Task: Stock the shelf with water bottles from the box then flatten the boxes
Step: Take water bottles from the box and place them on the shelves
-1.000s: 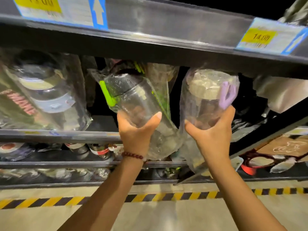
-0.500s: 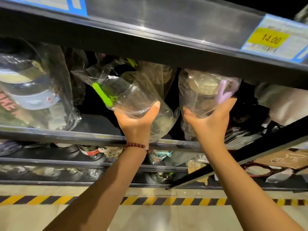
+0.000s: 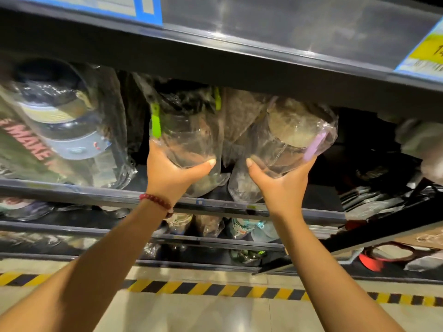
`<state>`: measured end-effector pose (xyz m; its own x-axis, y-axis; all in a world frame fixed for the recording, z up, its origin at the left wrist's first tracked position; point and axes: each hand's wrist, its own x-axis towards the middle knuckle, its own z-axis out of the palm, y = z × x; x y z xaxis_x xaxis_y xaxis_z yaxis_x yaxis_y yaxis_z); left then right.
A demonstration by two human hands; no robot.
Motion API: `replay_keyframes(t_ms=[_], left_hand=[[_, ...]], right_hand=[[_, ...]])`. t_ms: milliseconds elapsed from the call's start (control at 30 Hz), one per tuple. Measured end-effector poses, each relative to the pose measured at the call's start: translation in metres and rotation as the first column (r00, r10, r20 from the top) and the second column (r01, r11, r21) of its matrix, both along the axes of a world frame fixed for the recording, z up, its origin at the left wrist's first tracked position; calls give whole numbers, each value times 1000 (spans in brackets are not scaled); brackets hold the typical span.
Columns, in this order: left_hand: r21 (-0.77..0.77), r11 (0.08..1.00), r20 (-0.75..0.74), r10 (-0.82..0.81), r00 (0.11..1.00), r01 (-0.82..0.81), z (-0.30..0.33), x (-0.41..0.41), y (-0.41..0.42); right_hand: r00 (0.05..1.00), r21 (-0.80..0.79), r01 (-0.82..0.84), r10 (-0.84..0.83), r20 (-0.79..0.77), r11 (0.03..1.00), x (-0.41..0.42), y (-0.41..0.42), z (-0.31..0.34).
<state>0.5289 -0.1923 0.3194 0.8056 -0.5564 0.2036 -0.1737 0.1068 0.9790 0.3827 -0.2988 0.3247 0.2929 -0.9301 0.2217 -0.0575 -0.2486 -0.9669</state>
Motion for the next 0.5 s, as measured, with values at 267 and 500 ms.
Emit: replay_keyframes(t_ms=[267,500], left_hand=[[195,980,84,-44,995,27,2,24,16],[213,977,44,10,999,-19,-7,36,22]], right_hand=[[991,40,-93,96,-92,995,23,7,-13],[992,62,-70,76,-101,996,39,21,-13]])
